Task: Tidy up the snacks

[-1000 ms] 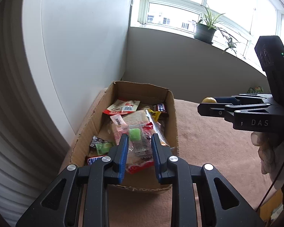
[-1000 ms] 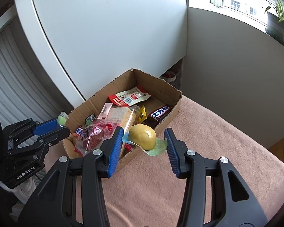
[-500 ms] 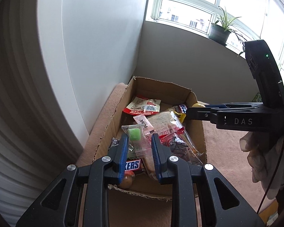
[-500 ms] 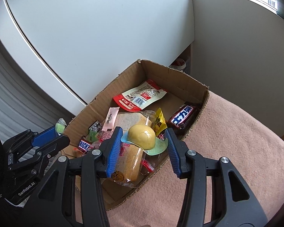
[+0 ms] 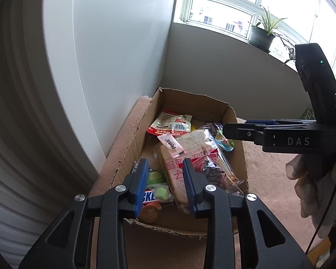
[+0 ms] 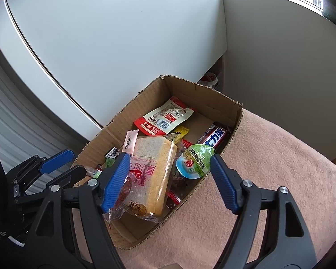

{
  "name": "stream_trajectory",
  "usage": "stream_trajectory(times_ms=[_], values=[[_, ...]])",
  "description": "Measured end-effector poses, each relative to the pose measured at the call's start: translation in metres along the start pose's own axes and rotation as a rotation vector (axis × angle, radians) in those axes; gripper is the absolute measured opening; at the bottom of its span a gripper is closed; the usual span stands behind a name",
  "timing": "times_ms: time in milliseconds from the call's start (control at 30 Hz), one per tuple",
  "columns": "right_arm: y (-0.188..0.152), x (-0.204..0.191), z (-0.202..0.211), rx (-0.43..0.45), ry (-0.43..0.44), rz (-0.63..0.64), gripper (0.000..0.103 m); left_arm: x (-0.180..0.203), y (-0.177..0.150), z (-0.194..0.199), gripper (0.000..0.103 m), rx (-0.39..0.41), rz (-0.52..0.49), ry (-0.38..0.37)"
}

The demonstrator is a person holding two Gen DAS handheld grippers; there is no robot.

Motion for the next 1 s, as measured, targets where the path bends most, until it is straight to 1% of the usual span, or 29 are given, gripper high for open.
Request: stream_trajectory(times_ms=[33, 67, 100, 133, 233, 333, 467, 500, 533, 567, 733, 933, 1000], values=[[-0.001, 0.0, 0.001, -0.001, -0.001, 0.0, 0.076, -0.001, 0.0, 0.001, 0.042, 0.005, -0.002, 0.005], [-0.002, 0.0, 0.001, -0.001, -0.005, 0.001, 0.076, -0.001, 0.0, 0.002, 0.047, 0.009, -0.003, 0.009], [-0.003, 0.0, 0.003, -0.002, -0.01, 0.003, 0.076, -0.001, 0.0, 0.002, 0.056, 0.013, -0.003, 0.014], [-0.004, 0.0, 0.003, -0.003, -0.016, 0.007, 0.076, -0.001, 0.0, 0.003, 0.058, 0.015, -0.003, 0.016], [-0.006, -0.001, 0.007, -0.004, -0.03, 0.019, 0.076, -0.001, -0.002, 0.005, 0.059, 0.02, -0.01, 0.023], [-0.01, -0.001, 0.012, -0.001, -0.042, 0.018, 0.077, -0.001, -0.004, 0.008, 0.066, 0.025, -0.012, 0.026], [-0.014, -0.004, 0.021, 0.008, -0.056, 0.026, 0.078, -0.001, -0.007, 0.013, 0.068, 0.032, -0.009, 0.03], [-0.016, -0.005, 0.023, 0.011, -0.064, 0.033, 0.082, -0.001, -0.008, 0.015, 0.07, 0.035, -0.008, 0.03], [-0.017, -0.007, 0.026, 0.02, -0.073, 0.041, 0.089, -0.001, -0.008, 0.017, 0.071, 0.038, -0.008, 0.031], [-0.018, -0.008, 0.029, 0.034, -0.08, 0.049, 0.093, -0.001, -0.009, 0.019, 0.071, 0.04, -0.008, 0.032], [-0.022, -0.017, 0.039, 0.058, -0.094, 0.076, 0.094, -0.001, -0.012, 0.024, 0.074, 0.046, -0.01, 0.048], [-0.027, -0.021, 0.045, 0.08, -0.153, 0.101, 0.094, -0.001, -0.014, 0.025, 0.076, 0.048, -0.014, 0.063], [-0.028, -0.022, 0.05, 0.094, -0.168, 0.107, 0.094, -0.002, -0.014, 0.027, 0.08, 0.052, -0.012, 0.068]])
Point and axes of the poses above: each gripper's, at about its wrist camera, not at the fingertips, and z roughly against the way its jaws point, x to its right, y to its top, the point moved 5 cm from there along -z, roughly the way its jaws point, and after that the axes turned 3 degrees about z, right-handed, at the moved point
